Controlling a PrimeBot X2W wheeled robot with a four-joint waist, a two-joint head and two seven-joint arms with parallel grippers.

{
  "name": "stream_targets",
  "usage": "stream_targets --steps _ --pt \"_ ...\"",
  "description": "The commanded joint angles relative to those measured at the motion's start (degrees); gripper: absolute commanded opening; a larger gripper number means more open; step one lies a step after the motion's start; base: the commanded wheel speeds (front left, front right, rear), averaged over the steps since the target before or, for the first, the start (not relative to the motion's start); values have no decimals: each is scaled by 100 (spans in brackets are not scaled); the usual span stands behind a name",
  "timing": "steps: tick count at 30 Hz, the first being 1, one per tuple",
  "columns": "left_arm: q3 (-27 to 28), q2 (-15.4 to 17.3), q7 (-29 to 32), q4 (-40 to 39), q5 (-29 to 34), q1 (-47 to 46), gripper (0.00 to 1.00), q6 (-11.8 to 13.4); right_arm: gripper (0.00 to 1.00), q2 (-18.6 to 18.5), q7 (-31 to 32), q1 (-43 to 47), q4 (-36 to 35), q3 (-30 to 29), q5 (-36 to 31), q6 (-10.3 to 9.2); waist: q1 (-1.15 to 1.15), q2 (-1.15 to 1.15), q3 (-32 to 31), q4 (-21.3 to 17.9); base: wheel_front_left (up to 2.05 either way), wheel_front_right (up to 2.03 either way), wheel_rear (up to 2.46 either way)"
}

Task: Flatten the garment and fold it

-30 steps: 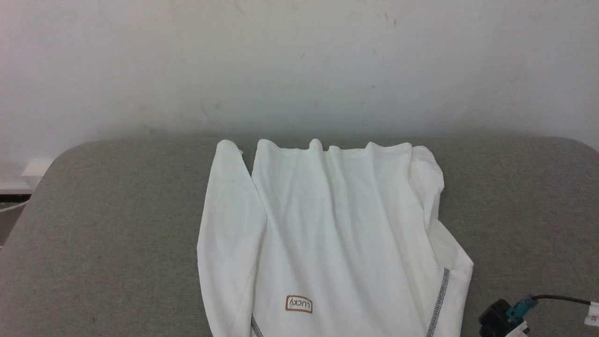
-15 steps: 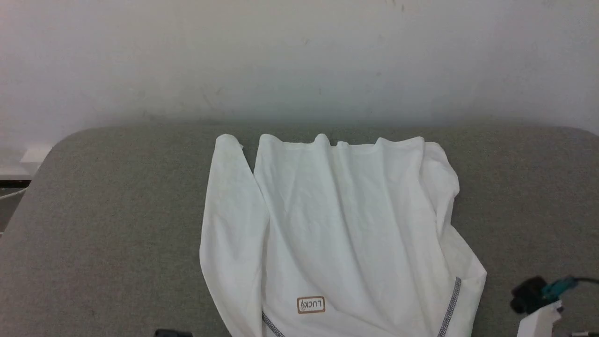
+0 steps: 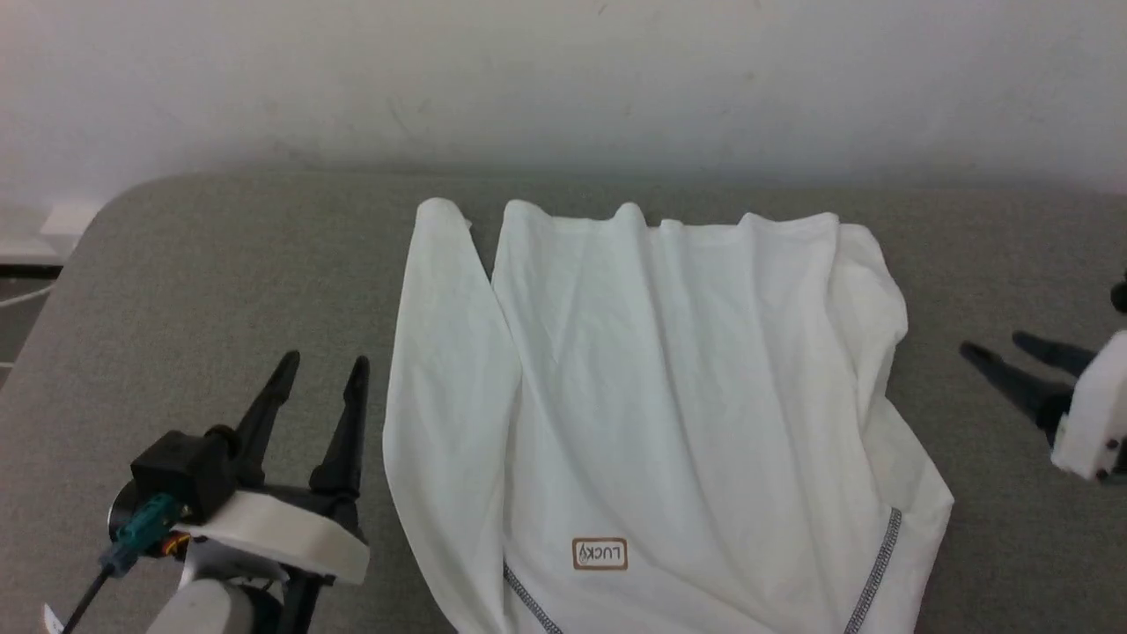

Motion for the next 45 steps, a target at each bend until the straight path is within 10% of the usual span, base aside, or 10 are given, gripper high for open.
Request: stream_targets --steps 1,10,29,31,45 --pt "30 -160 -301 40 168 -162 100 116 100 443 38 -321 306 -222 -414 -4 -1 0 444 174 0 0 0" --pt "49 -1141 -718 178 791 -491 100 251 100 1644 447 -1839 2045 -1251 -2618 -4 -1 0 1320 722 0 0 0" --pt "759 -1926 -722 328 1431 -574 100 -485 100 1776 709 -2824 4197 -2134 -4134 -4 -1 0 1874 1353 0 0 0" --pt "825 -1970 -722 348 1478 -554 100 -528 0 1806 651 -2764 4308 -2147 -4119 -4 -1 0 1865 1334 0 0 0" --pt "1164 -2044 -722 635 1703 -182 100 -793 0 1112 -839 -2351 4817 -3353 -4500 -4 -1 0 808 690 0 0 0"
